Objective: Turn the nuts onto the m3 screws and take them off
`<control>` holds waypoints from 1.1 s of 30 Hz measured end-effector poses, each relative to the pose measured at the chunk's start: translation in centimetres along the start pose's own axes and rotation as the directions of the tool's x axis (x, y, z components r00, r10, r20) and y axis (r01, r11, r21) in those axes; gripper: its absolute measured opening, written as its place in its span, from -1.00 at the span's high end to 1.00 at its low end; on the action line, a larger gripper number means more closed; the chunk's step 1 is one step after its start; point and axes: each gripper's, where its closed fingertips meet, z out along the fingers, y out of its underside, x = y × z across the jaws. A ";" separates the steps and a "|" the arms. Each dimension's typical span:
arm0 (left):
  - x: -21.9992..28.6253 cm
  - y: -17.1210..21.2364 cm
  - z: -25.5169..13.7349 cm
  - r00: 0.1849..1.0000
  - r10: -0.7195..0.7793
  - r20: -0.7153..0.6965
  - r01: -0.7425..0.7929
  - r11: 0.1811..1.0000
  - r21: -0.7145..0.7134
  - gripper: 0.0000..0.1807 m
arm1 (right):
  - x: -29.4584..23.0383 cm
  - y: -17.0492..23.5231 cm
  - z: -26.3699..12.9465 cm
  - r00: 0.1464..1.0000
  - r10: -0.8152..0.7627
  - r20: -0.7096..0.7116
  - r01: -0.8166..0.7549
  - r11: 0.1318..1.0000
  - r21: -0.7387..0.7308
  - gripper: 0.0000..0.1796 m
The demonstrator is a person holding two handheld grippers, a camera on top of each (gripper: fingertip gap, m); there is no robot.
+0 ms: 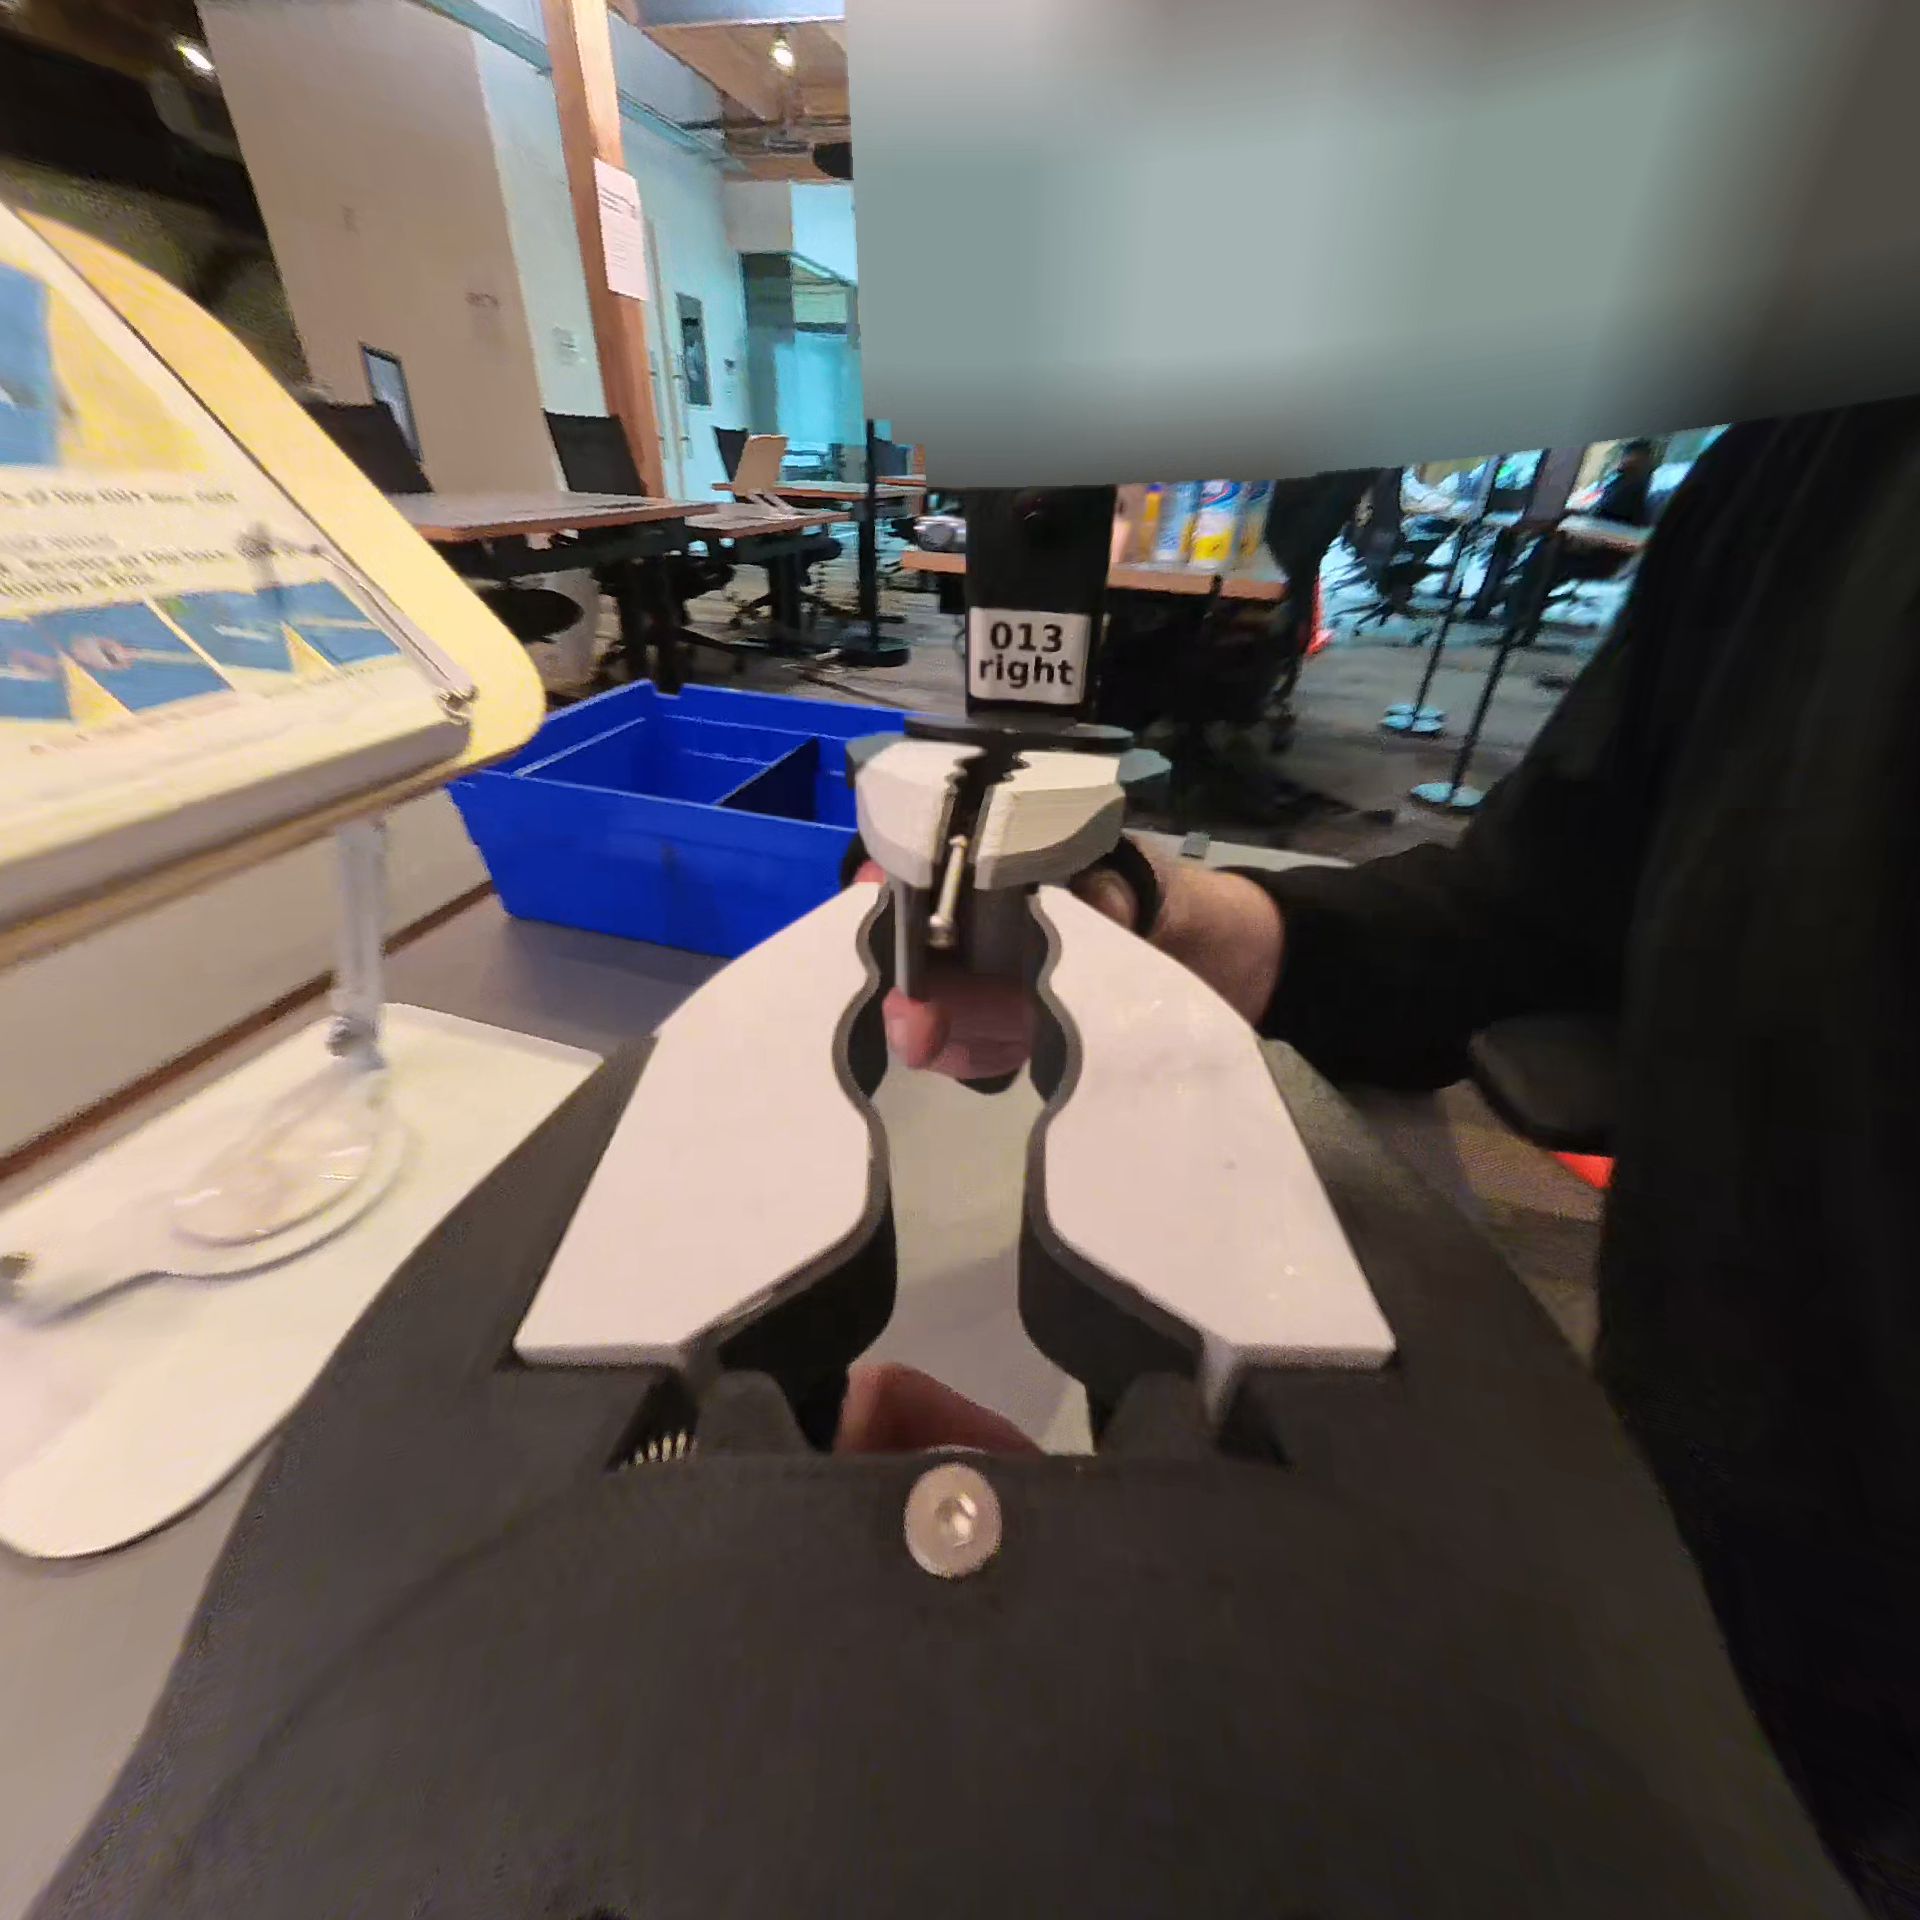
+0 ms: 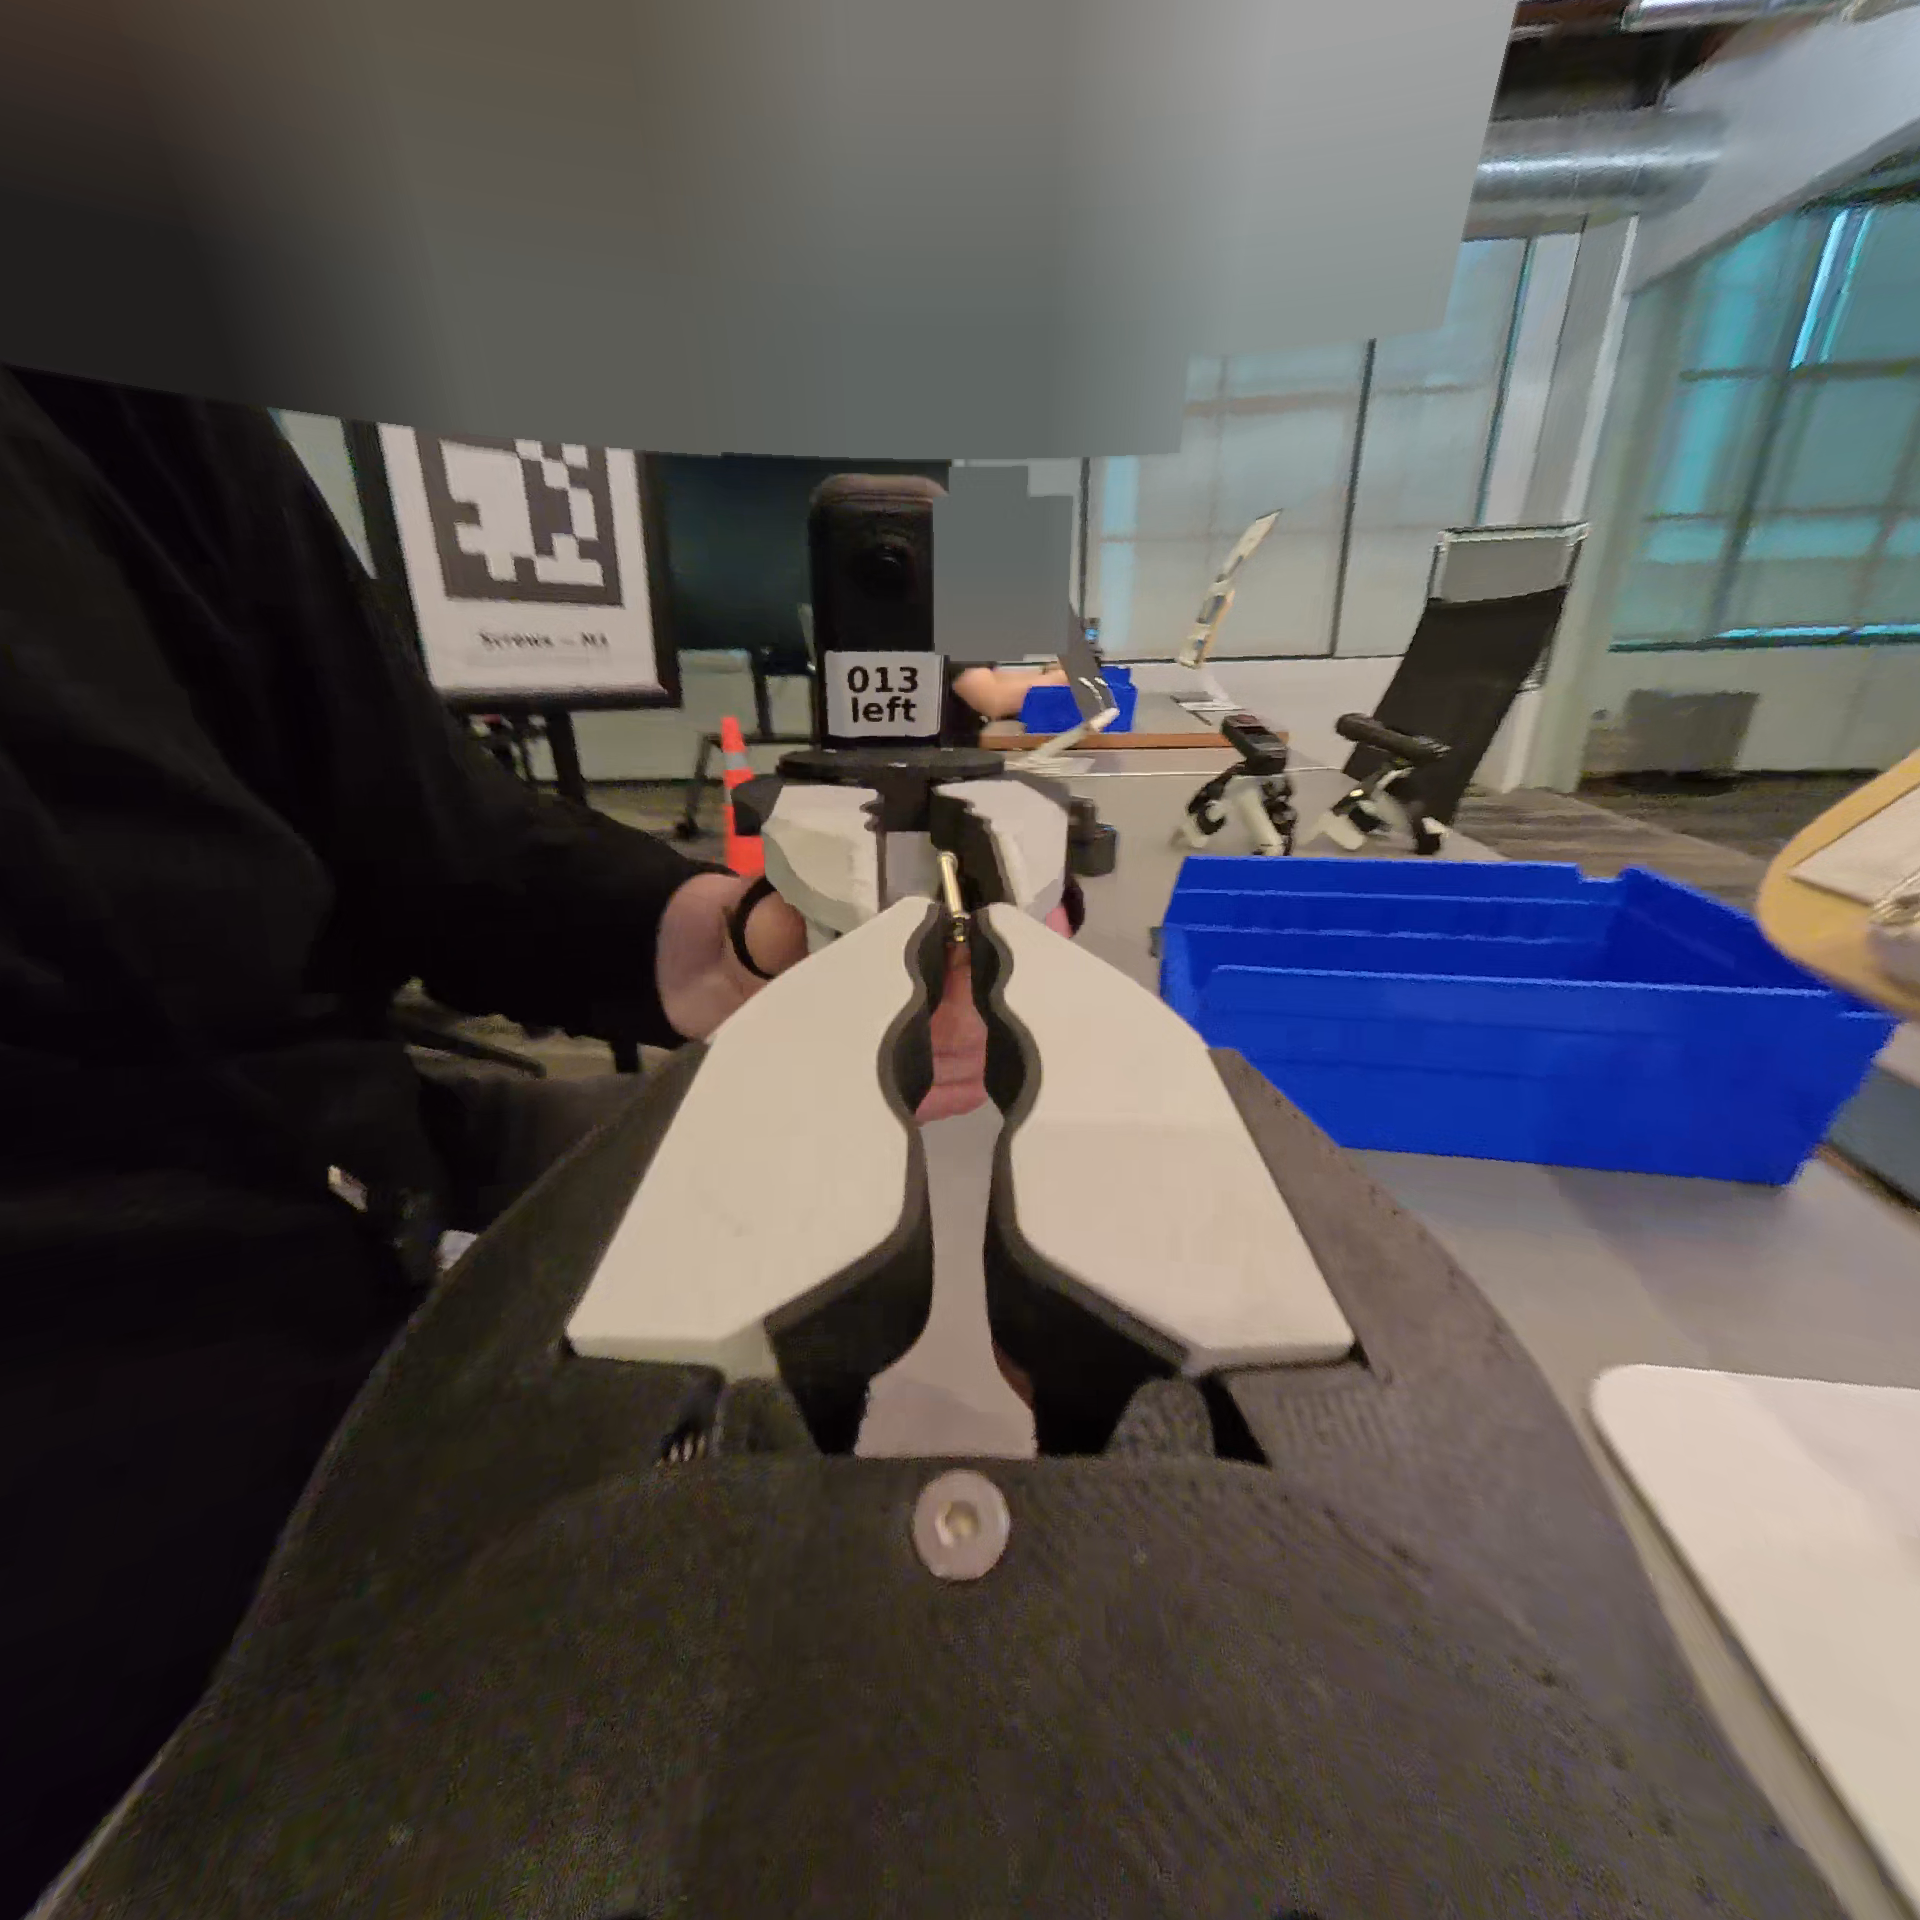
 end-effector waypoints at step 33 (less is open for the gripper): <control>-0.6 -1.0 0.4 0.914 -0.379 -0.146 0.383 0.924 -0.004 0.98 | 0.0 0.3 0.3 0.958 -0.268 -0.102 0.262 0.962 -0.073 0.95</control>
